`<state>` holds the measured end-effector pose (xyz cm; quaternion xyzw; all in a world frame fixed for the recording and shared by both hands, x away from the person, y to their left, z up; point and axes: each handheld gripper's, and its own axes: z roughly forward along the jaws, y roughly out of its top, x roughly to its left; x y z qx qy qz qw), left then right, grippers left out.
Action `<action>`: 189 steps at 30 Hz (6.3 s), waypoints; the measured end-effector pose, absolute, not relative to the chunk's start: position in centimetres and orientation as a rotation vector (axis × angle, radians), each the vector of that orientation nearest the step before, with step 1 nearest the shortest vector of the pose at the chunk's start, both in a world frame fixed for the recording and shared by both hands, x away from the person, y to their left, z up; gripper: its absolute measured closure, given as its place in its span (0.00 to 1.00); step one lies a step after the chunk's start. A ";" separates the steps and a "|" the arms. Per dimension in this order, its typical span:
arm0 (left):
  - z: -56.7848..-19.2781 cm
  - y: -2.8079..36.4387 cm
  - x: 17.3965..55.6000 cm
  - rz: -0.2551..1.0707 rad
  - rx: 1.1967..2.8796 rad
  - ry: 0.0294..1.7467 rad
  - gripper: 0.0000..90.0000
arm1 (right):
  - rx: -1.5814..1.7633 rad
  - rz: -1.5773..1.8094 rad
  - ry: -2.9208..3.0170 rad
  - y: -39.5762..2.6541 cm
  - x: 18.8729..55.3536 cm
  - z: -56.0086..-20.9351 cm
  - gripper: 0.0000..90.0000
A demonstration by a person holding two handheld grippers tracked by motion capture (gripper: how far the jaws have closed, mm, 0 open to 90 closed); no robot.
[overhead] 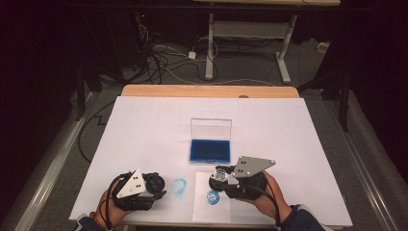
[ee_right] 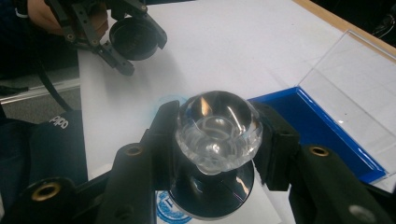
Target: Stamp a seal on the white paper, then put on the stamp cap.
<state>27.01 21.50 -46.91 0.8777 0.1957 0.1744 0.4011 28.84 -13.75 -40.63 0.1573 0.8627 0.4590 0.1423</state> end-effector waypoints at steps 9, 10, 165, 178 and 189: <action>-47.1 21.8 27.3 0.433 2.206 0.515 0.40 | 0.478 1.333 2.466 -14.4 29.4 -40.0 0.64; -47.1 21.8 27.3 0.430 2.208 0.515 0.40 | 0.474 1.334 2.467 -14.5 29.5 -39.9 0.63; -46.4 9.8 30.3 0.251 2.151 0.336 0.40 | 0.420 1.485 2.535 -11.1 30.7 -40.8 0.63; -46.5 9.8 30.3 0.241 2.127 0.333 0.40 | 0.422 1.481 2.530 -11.2 30.6 -40.6 0.63; -46.6 10.4 30.9 0.227 2.101 0.400 0.33 | 0.428 1.511 2.475 -11.8 30.5 -39.8 0.63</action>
